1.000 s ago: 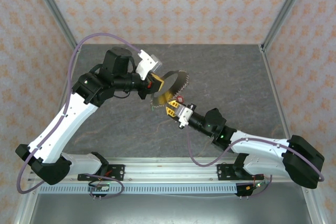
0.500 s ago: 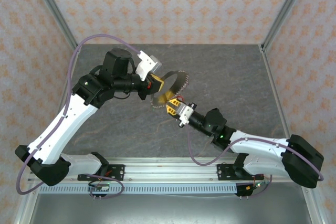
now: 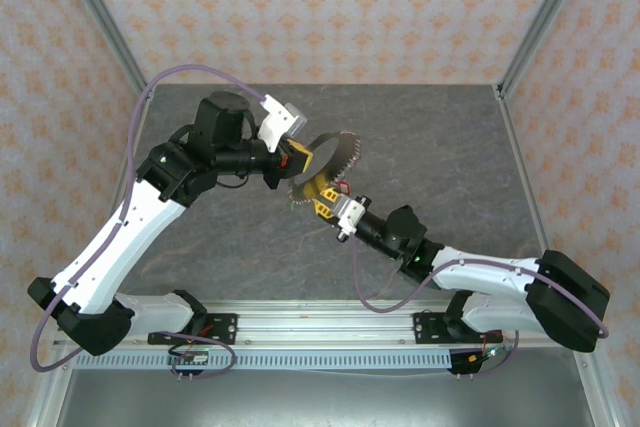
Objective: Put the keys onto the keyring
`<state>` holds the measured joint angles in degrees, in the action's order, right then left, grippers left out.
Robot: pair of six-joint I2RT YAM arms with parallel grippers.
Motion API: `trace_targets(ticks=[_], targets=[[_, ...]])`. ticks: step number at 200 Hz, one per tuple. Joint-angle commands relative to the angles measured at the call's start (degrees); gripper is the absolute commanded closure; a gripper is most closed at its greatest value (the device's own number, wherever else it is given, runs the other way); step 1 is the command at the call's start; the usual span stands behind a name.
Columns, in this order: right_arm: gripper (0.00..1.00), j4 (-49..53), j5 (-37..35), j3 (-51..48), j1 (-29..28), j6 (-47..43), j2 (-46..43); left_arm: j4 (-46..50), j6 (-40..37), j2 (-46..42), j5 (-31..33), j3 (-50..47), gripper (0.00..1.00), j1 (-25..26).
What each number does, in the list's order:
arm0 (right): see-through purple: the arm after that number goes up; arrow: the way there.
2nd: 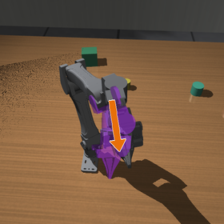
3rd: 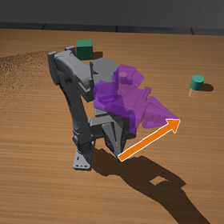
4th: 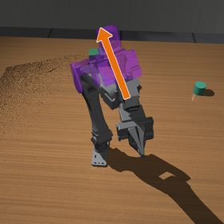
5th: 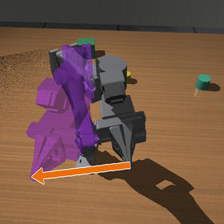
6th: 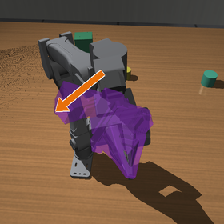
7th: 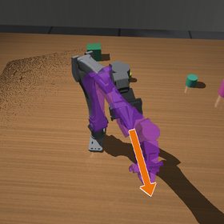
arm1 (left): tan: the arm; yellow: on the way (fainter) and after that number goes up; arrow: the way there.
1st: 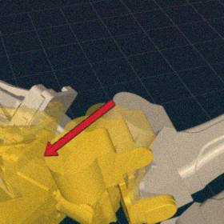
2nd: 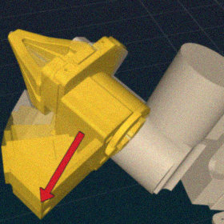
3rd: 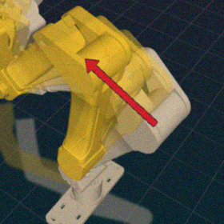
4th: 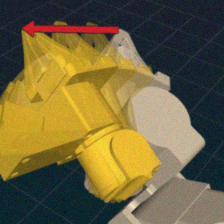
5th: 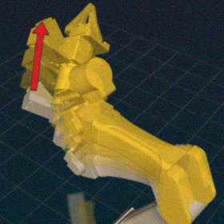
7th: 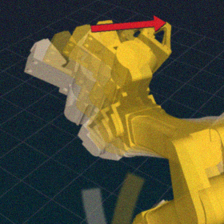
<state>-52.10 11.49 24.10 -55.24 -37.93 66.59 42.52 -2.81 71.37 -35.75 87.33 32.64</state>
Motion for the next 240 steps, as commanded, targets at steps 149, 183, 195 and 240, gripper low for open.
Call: trace_targets(ticks=[149,183,195,240], targets=[[1.0,5.0,-2.13,-0.27,-0.39,1.99,-4.42,-13.66,13.31,-5.74,13.92,-9.85,1.0,0.16],[1.0,12.67,-0.84,0.6,-0.39,4.01,-7.06,-18.38,21.65,-6.78,17.64,-16.91,1.0,-0.12],[1.0,13.41,-1.56,0.45,-0.39,4.88,-6.96,-21.62,24.77,-7.11,16.63,-20.05,1.0,-0.14],[1.0,19.46,2.95,1.12,3.57,9.96,-7.44,-26.65,34.8,-9.69,20.64,-30.64,0.99,-0.21]])
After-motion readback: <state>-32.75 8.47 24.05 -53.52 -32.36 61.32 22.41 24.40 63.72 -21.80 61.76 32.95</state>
